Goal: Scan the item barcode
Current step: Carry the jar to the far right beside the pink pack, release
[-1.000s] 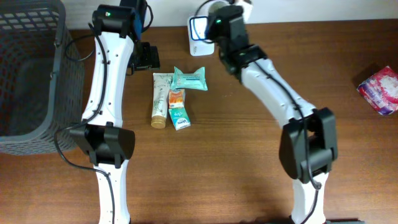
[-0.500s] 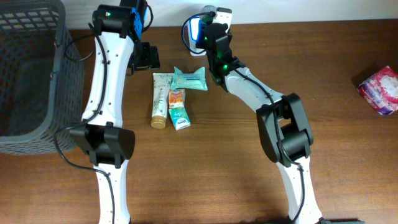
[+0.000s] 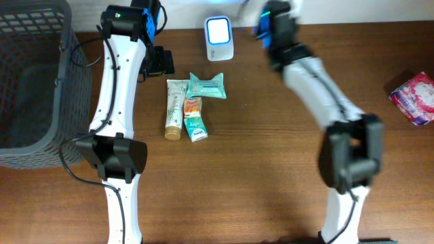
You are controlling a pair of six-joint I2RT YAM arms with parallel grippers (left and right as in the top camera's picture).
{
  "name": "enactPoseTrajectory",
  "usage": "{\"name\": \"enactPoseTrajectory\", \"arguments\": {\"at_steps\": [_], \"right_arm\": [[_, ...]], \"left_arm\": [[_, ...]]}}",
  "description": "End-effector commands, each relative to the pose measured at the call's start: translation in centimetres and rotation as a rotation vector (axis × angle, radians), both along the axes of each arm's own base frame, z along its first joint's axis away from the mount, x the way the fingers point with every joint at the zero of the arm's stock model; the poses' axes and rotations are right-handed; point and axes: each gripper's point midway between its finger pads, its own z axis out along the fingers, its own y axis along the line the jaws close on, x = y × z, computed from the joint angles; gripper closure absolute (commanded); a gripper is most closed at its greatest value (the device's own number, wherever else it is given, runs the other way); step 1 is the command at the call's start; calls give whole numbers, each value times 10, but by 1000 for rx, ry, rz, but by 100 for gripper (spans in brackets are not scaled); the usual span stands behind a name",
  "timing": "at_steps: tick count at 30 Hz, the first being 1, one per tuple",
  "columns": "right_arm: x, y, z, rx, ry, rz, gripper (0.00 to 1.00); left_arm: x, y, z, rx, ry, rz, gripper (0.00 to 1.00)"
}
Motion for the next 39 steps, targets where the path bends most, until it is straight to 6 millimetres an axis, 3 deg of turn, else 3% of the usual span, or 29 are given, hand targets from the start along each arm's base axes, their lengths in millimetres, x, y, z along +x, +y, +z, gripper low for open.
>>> {"name": "enactPoseTrajectory", "arguments": {"at_steps": [1,2,4,5,9,13,15,17,20,23,24,26,27,28,30,31,34,39], "right_arm": [[-28,-107,12,-26,87,-194,41],[-47,-153,-14,-19,204,-259,44],[-64,-189,-42,26,310,-284,47],[-86,-230,-82,113,428,-309,46],[-109,-272,-120,222,502,-379,45],[-121,-301,-143,282,520,-430,38],[-123,-306,-149,291,527,-436,28],[-119,-307,-148,290,509,-430,8],[-117,-307,-145,290,498,-427,7],[-116,-302,-117,292,449,-405,7],[-115,-297,-98,302,417,-381,7],[-114,-265,-38,353,318,-254,7],[-115,-252,-22,371,298,-209,7],[-123,-215,10,411,278,-102,7],[-132,-166,28,443,301,10,5],[-138,-115,25,466,369,140,4],[-143,-15,-4,384,521,412,4],[-126,115,-77,280,622,677,7]], "left_arm": [[-1,1,3,15,-6,-12,1],[-1,1,3,15,-6,-12,1],[-1,1,3,15,-6,-12,1],[-1,1,3,15,-6,-12,1],[-1,1,3,15,-6,-12,1],[-1,1,3,15,-6,-12,1],[-1,1,3,15,-6,-12,1],[-1,1,3,15,-6,-12,1],[-1,1,3,15,-6,-12,1],[-1,1,3,15,-6,-12,1],[-1,1,3,15,-6,-12,1],[-1,1,3,15,-6,-12,1],[-1,1,3,15,-6,-12,1],[-1,1,3,15,-6,-12,1],[-1,1,3,15,-6,-12,1],[-1,1,4,15,-7,-12,1],[-1,1,3,15,-6,-12,1],[-1,1,3,15,-6,-12,1]]}}
